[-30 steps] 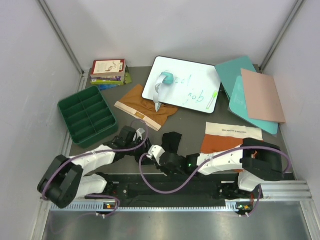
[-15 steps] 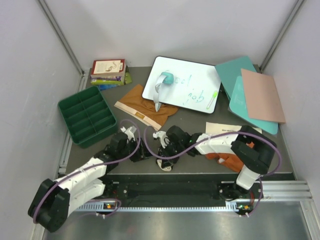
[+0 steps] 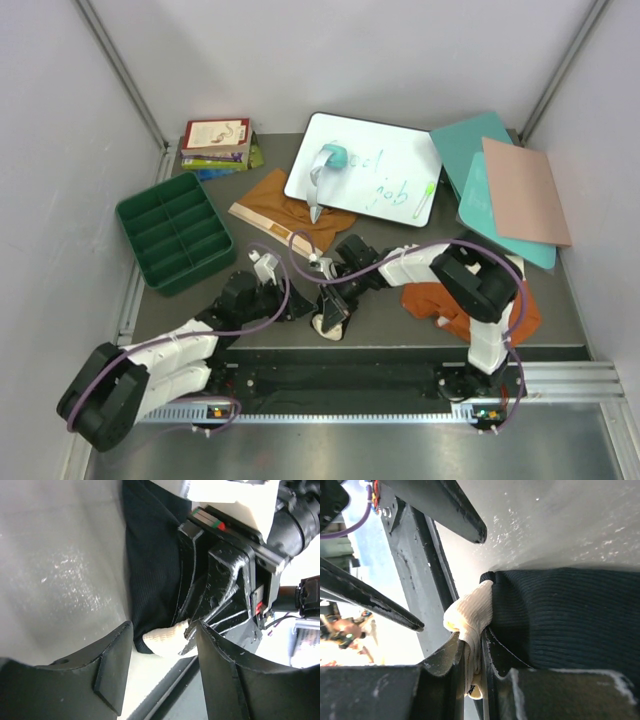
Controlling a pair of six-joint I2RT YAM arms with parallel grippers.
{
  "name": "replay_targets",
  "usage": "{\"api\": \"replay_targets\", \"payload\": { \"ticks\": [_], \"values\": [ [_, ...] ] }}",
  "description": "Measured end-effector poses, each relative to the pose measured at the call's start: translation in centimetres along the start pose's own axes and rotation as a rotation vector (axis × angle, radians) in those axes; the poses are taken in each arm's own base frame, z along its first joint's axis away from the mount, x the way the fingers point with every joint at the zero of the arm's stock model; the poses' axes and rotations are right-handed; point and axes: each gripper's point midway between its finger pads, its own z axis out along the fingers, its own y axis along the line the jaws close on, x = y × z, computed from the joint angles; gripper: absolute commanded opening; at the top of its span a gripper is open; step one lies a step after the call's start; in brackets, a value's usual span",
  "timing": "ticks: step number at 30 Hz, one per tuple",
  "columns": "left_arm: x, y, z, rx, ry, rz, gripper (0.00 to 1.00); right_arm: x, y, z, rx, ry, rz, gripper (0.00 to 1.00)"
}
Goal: Roll the underwear
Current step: Roll the underwear to the center of the board.
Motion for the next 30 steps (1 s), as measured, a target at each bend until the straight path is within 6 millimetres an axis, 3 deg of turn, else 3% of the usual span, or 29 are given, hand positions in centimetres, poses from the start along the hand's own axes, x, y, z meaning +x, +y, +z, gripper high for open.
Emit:
{"api": "replay_targets", "payload": {
  "ticks": [14,18,19,20,24,25,30],
  "values": [
    [2.3,0.1,1.8,0.048,0.052,0.073,0.55,-0.3,-0.6,-0.3,-0.072,0.012,0.059,0.11],
    [2.5,-0.2,2.3,0.067,0.050,0.078,0.40,-0.3,-0.8,-0.4,-0.080,0.013,0.079,0.12],
    [2.6,-0.3,2.4,0.073,0.052,0.077,0.29,-0.4,-0.8,-0.4,-0.080,0.011,0.081,0.14],
    [2.6,-0.5,2.6,0.082,0.052,0.076,0.24,-0.4,-0.9,-0.5,-0.079,0.011,0.085,0.15],
    [2.4,-1.3,2.9,0.118,0.039,0.077,0.01,-0.5,-1.3,-0.9,-0.078,0.003,0.113,0.32],
    [2.2,-1.5,2.9,0.127,0.032,0.084,0.00,-0.6,-1.3,-1.0,-0.080,0.000,0.126,0.38],
    [1.0,-2.3,3.0,0.148,-0.018,0.085,0.00,-1.0,-1.6,-2.4,-0.075,-0.031,0.168,0.47]
  ]
}}
